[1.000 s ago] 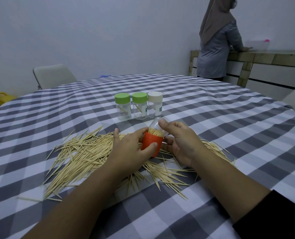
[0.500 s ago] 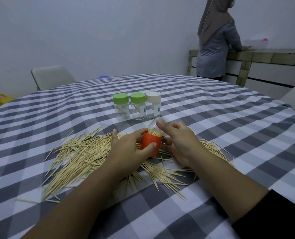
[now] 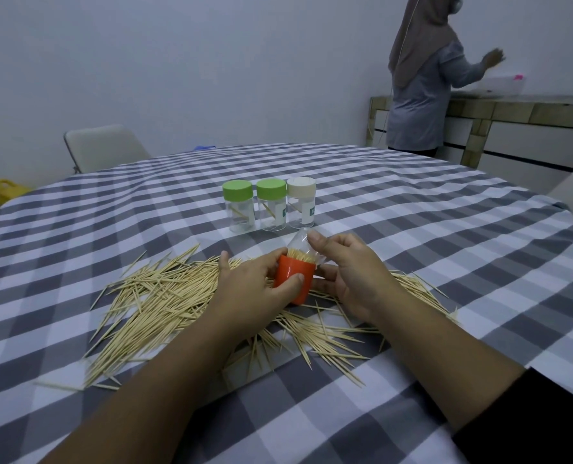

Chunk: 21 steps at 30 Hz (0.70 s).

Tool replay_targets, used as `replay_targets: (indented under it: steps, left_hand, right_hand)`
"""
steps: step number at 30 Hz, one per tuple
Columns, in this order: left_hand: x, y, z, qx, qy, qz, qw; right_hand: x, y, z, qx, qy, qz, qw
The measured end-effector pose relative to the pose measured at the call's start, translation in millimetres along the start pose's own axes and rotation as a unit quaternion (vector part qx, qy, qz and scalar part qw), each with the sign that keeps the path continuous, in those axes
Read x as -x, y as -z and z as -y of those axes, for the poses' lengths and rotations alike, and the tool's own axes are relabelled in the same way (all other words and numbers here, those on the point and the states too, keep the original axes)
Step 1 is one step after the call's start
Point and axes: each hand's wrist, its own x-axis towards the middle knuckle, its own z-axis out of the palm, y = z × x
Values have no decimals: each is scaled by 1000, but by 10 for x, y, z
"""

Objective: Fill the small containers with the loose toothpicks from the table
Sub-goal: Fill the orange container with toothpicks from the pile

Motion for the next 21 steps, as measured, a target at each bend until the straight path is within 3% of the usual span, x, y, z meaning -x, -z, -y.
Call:
replay_targets:
  steps: [13,21]
  left_hand:
    - [0,18,-17,31,-1,6,999]
    - [-3,16,-5,44,-9,9,999]
  right_hand:
    - [-16,0,-32,44,46,21,998]
    - [4,-44,-29,147,105,-28,983]
